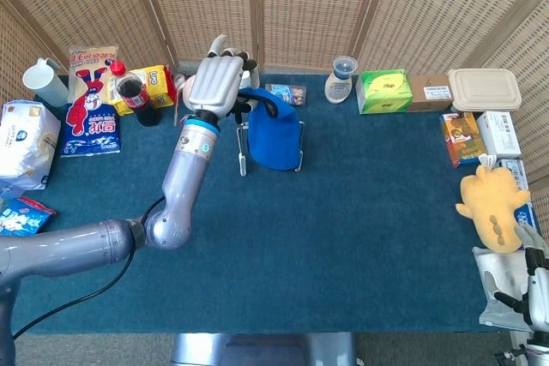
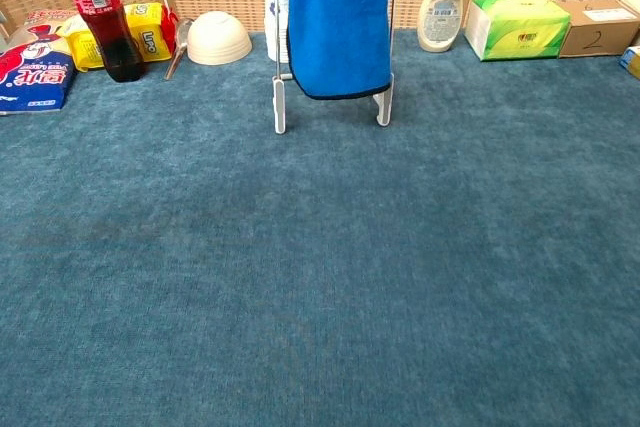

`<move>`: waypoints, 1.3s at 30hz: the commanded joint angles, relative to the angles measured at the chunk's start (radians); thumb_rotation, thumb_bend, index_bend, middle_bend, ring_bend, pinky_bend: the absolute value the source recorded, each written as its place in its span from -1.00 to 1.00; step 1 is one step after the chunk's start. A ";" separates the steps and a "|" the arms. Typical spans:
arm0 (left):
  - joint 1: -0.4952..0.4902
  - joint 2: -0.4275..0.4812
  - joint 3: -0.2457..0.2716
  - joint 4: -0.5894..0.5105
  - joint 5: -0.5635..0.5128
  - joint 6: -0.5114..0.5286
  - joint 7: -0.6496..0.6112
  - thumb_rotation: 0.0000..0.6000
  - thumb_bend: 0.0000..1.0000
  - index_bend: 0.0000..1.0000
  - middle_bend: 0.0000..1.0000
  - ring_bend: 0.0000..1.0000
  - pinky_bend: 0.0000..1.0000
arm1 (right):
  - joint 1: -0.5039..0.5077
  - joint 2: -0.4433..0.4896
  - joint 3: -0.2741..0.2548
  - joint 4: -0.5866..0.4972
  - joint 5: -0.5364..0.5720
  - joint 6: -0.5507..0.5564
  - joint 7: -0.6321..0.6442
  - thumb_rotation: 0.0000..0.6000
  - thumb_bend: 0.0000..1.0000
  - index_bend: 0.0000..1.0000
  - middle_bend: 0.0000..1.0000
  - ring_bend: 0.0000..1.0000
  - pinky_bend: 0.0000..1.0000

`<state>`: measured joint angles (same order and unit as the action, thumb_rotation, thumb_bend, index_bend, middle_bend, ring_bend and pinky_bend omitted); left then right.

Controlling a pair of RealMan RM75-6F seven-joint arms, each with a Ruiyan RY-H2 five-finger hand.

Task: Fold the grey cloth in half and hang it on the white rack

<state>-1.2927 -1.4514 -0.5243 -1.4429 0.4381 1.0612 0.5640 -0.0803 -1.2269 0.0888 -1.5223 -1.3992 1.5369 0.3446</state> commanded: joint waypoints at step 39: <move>-0.181 -0.330 0.056 0.677 0.075 -0.189 0.089 1.00 -0.55 -0.12 -0.61 -0.85 -1.00 | -0.022 0.016 0.004 -0.033 0.007 0.006 -0.032 1.00 -0.39 -1.00 -0.88 -1.00 -1.00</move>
<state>-1.4621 -1.7667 -0.4676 -0.7823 0.5021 0.8886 0.6487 -0.1025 -1.2108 0.0923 -1.5552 -1.3924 1.5426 0.3132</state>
